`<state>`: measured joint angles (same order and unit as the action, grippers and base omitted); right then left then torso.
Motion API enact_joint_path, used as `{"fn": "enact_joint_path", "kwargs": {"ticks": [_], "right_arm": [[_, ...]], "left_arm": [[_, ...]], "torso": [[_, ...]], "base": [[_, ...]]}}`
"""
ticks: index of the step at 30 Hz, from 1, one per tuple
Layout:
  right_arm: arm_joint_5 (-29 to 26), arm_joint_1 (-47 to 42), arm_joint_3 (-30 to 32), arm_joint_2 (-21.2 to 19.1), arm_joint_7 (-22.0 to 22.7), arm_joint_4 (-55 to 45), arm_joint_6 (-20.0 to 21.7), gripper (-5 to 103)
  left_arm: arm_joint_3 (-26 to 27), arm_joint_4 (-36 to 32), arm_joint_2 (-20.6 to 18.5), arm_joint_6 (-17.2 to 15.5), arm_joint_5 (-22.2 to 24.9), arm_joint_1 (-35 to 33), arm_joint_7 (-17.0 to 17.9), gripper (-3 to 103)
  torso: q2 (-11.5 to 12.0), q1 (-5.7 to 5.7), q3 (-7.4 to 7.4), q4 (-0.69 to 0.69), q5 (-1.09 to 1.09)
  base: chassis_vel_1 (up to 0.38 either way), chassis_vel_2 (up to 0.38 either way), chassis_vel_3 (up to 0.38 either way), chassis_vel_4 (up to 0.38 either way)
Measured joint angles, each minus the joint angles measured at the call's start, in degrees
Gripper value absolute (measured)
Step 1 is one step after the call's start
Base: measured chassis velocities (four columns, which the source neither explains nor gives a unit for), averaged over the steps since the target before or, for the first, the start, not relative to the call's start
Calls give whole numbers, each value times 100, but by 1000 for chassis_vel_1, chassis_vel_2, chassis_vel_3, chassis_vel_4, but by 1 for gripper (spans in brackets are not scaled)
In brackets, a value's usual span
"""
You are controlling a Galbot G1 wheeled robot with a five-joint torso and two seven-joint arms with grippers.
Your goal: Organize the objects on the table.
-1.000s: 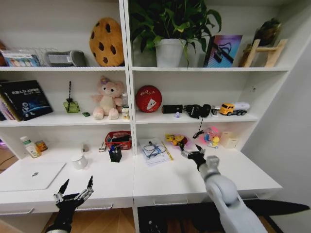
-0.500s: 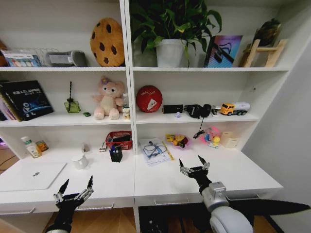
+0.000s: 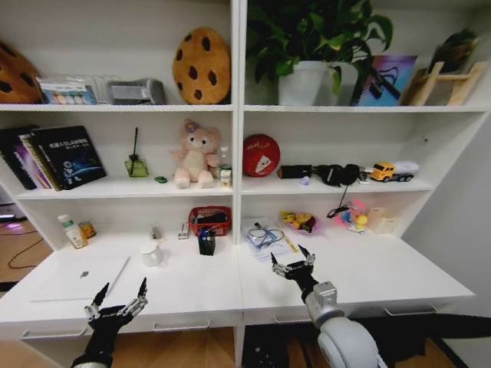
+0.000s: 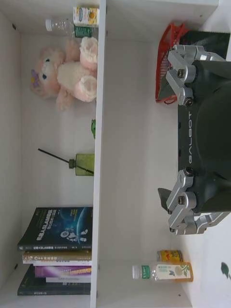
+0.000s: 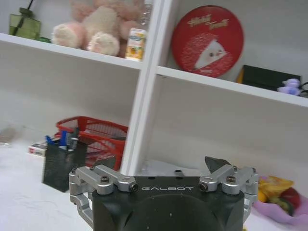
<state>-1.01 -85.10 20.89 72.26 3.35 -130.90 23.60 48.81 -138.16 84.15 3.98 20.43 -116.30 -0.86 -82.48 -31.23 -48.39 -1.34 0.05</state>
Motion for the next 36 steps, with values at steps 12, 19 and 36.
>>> {"fn": "enact_joint_path", "kwargs": {"ticks": [12, 19, 36], "right_arm": [[9, 159, -224, -5, -16, 130, -15, 100], [41, 199, -208, -36, -57, 208, -270, 100], [97, -163, 71, -85, -9, 97, -678, 100]], "left_arm": [[1, 0, 0, 0, 0, 0, 2, 100], [1, 0, -1, 0, 0, 0, 3, 100], [-2, 0, 0, 0, 0, 0, -1, 100]], "torso": [[0, 0, 0, 1, 1], [0, -2, 0, 0, -5], [1, -3, -1, -2, -4]], "base": [[362, 352, -358, -358], [348, 341, -364, -350], [124, 83, -101, -108]]}}
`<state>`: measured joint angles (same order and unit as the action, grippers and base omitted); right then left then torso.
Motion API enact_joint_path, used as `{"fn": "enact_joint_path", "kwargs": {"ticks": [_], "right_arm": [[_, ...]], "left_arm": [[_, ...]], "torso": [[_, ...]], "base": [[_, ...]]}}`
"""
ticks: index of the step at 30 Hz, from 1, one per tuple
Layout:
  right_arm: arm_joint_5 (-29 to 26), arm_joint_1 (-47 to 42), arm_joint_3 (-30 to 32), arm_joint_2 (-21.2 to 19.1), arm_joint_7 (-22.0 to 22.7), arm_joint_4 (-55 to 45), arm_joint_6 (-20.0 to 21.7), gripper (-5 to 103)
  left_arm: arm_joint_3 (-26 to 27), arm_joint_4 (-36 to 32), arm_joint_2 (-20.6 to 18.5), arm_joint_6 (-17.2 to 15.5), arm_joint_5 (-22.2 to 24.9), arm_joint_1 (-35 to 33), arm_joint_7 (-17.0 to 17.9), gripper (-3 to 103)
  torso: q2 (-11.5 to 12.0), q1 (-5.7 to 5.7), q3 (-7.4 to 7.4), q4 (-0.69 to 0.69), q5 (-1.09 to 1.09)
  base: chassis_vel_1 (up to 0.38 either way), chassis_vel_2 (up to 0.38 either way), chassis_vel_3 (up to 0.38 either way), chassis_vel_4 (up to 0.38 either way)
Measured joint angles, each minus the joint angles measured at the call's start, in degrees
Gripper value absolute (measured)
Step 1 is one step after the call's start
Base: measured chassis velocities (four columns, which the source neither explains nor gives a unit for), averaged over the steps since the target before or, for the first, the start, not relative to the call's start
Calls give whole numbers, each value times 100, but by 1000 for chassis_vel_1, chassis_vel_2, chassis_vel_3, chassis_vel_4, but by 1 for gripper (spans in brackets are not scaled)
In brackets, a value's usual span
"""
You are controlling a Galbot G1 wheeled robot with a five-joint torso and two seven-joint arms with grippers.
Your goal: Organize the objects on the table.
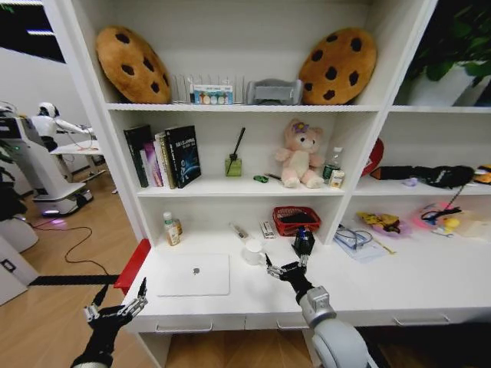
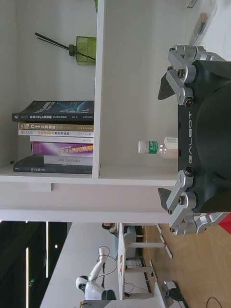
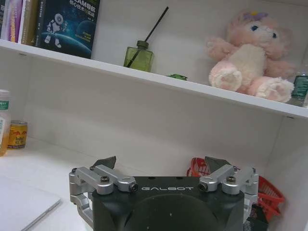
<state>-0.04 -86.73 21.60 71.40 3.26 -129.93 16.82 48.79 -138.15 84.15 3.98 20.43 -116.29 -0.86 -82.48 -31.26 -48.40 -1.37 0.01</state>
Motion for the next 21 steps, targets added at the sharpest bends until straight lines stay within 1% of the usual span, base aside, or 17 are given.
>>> {"fn": "enact_joint_path", "kwargs": {"ticks": [3, 6, 8, 10, 13, 16, 17, 18, 19, 21], "right_arm": [[-5, -22, -2, -8, -5, -37, 25, 100], [-8, -25, -23, -6, -22, -55, 52, 100], [-9, -22, -30, -6, -26, -55, 59, 100], [-9, -15, -56, -11, -38, -54, 72, 100], [-10, -7, -74, -28, -53, -48, 92, 100], [-18, 16, -77, -45, -69, -36, 111, 100], [-26, 29, -75, -53, -75, -26, 118, 100], [-26, 29, -75, -53, -75, -26, 118, 100], [-34, 49, -72, -66, -90, -10, 123, 100], [-41, 65, -72, -77, -106, 9, 124, 100]], "left_arm": [[0, 0, 0, 0, 0, 0, -1, 100], [0, 0, 0, 0, 0, 0, -1, 100], [0, 0, 0, 0, 0, 0, -1, 100], [2, 0, 0, 0, 0, 0, 0, 100], [2, 0, 0, 0, 0, 0, 1, 100], [3, 0, 0, -1, 0, 0, 2, 100], [3, -1, 0, -1, 0, 0, 0, 100], [3, -1, 0, -1, 0, 0, 0, 100], [2, 0, 0, -1, 0, 0, 1, 100], [3, 0, 0, -1, 0, 0, 3, 100]], "torso": [[0, 2, 1, 1, 2], [-1, 2, 1, 3, 0], [-1, 3, 1, 3, 1], [-2, 3, 2, 3, -4], [-1, 4, 2, 2, 1], [-2, 4, 2, 2, -4], [-2, 4, 2, 1, 4], [-2, 4, 2, 1, 4], [-2, 4, 2, 2, -4], [-2, 3, 1, 4, -1]], "base": [[-12, -116, -49, 128], [91, -122, -118, 155], [204, -130, -178, 137], [217, -138, -227, 170], [253, -176, -264, 191], [239, -232, -266, 221], [257, -239, -269, 250], [257, -239, -269, 250], [253, -280, -283, 298], [282, -318, -303, 311]]}}
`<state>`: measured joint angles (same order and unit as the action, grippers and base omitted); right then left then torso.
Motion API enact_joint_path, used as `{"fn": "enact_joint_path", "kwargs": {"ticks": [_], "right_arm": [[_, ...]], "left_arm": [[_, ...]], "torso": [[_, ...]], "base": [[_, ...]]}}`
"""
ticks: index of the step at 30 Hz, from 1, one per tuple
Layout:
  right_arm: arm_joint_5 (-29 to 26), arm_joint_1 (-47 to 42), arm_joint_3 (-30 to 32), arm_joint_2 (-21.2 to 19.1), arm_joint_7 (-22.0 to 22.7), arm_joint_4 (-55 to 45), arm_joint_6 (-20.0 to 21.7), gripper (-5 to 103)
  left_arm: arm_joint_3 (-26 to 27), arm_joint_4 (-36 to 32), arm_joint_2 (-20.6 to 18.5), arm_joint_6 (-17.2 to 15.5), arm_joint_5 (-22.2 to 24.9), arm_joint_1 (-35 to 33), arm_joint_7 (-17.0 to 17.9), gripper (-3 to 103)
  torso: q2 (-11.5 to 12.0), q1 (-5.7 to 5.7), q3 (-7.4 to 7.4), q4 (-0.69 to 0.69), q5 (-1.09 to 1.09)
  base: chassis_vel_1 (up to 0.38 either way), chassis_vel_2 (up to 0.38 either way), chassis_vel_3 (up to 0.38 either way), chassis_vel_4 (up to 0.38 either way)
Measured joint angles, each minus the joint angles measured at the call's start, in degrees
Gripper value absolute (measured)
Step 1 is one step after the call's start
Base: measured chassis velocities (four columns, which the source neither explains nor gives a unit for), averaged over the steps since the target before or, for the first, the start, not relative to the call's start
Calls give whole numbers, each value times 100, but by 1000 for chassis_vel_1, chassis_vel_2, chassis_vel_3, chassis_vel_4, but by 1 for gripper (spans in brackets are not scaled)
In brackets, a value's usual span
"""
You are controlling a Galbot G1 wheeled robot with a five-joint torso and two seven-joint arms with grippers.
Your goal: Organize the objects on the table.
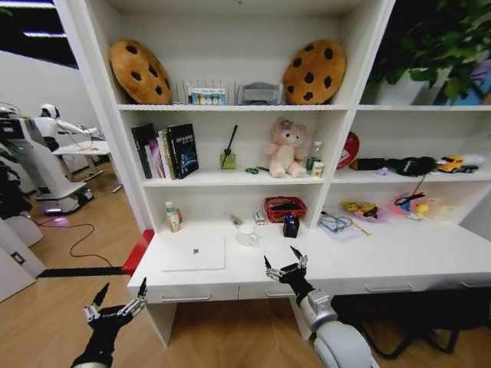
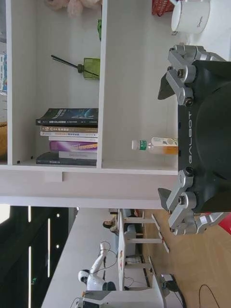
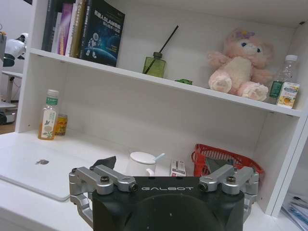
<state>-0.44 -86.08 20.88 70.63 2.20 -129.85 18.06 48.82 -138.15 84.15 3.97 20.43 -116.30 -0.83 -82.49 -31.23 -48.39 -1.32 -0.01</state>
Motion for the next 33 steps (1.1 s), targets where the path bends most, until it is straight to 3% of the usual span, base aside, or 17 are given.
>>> {"fn": "enact_joint_path", "kwargs": {"ticks": [3, 4, 9, 10, 14, 17, 19, 20, 24, 33], "right_arm": [[-8, 7, 2, -2, -12, 9, 1, 100], [-10, 7, 4, -4, -18, 10, 1, 100], [-16, -10, 28, -15, -28, 17, -2, 100], [-17, -14, 33, -17, -32, 17, -4, 100], [-21, -36, 64, -25, -39, 17, -20, 100], [-29, -41, 67, -24, -108, 25, -142, 100], [-45, -19, 66, -23, -149, 87, -285, 100], [-54, -6, 60, -22, -161, 105, -316, 100], [-61, 30, 48, -24, -178, 135, -337, 100], [-90, 42, 31, -42, -174, 134, -243, 100]], "left_arm": [[0, -1, 0, 0, 0, 0, -3, 100], [-1, 0, 0, 0, 0, 0, -2, 100], [1, -2, 0, -1, 0, 0, -2, 100], [0, 0, 0, -1, 0, 0, -1, 100], [0, -2, 0, -1, 0, 0, -9, 100], [1, 0, -1, -1, 0, 0, 0, 100], [0, -3, 0, -1, 0, 0, -2, 100], [-1, 0, 0, -1, 0, 0, -2, 100], [0, -1, 0, -1, 0, -1, 1, 100], [-1, -1, 0, 0, 0, 1, 1, 100]], "torso": [[0, 1, 0, -3, 5], [-1, 1, 1, -2, -5], [-1, 2, 1, -3, 7], [-1, 3, 2, -2, -6], [-1, 2, 0, -3, 9], [-2, 3, 2, -1, -9], [0, 2, 0, -4, 12], [-1, 4, 1, -1, -6], [-3, 5, 2, -3, 4], [4, -6, -2, -1, -1]], "base": [[337, -334, -331, 376], [325, -356, -368, 357], [361, -342, -385, 366], [358, -395, -393, 349], [420, -352, -375, 346], [318, -343, -326, 352], [363, -319, -335, 332], [244, -329, -337, 297], [203, -167, -206, 235], [-1, 10, 3, 7]]}}
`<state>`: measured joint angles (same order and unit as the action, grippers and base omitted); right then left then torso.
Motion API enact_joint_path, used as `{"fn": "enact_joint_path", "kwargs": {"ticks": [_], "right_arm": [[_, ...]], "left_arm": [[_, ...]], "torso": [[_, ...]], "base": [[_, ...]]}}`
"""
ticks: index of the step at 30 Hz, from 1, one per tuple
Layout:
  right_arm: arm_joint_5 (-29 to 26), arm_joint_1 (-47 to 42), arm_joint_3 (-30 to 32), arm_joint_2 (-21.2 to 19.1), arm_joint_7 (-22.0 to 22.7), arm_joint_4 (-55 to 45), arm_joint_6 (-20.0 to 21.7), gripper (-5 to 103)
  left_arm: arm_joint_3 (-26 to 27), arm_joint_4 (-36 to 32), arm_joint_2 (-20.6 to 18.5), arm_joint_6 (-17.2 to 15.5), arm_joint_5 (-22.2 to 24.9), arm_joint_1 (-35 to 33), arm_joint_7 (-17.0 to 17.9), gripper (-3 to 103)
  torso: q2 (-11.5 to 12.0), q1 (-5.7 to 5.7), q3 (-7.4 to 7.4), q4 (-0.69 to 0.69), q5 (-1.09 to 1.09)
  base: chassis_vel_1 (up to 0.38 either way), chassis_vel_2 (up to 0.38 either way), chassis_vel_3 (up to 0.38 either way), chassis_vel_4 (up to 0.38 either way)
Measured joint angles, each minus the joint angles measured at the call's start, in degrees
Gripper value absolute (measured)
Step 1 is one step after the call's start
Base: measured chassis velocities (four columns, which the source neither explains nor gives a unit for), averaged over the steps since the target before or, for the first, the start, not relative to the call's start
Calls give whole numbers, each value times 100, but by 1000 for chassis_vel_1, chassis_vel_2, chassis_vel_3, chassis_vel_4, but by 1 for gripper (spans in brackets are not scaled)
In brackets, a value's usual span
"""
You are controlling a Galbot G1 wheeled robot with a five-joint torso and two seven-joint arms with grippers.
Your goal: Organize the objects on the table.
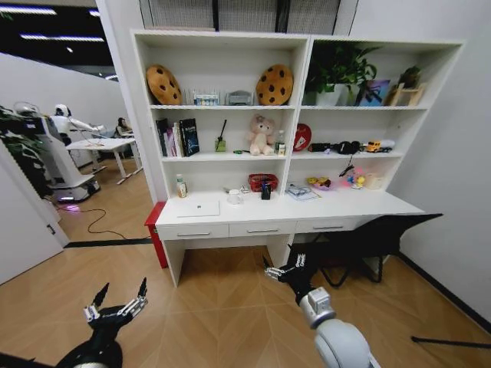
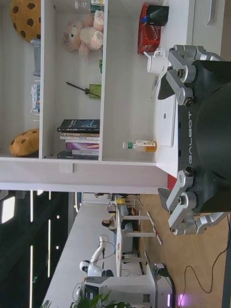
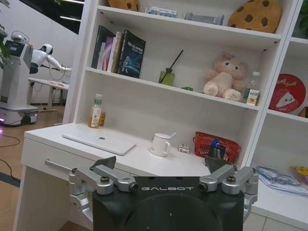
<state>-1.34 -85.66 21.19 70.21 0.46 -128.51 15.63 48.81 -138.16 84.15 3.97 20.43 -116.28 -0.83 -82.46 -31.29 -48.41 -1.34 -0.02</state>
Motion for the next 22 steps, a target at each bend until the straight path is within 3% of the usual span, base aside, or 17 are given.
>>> {"fn": "enact_joint_path", "kwargs": {"ticks": [17, 22], "right_arm": [[-31, -23, -4, 21, 43, -18, 59, 100], [-204, -15, -1, 28, 154, 33, 252, 100]], "left_arm": [[0, 0, 0, 1, 0, -1, -2, 100], [0, 0, 0, 0, 0, -1, -2, 100]], "torso": [[-4, 7, 2, -1, 1], [-4, 7, 2, 0, 2]], "base": [[-4, 23, 19, -2], [0, 0, 0, 0]]}}
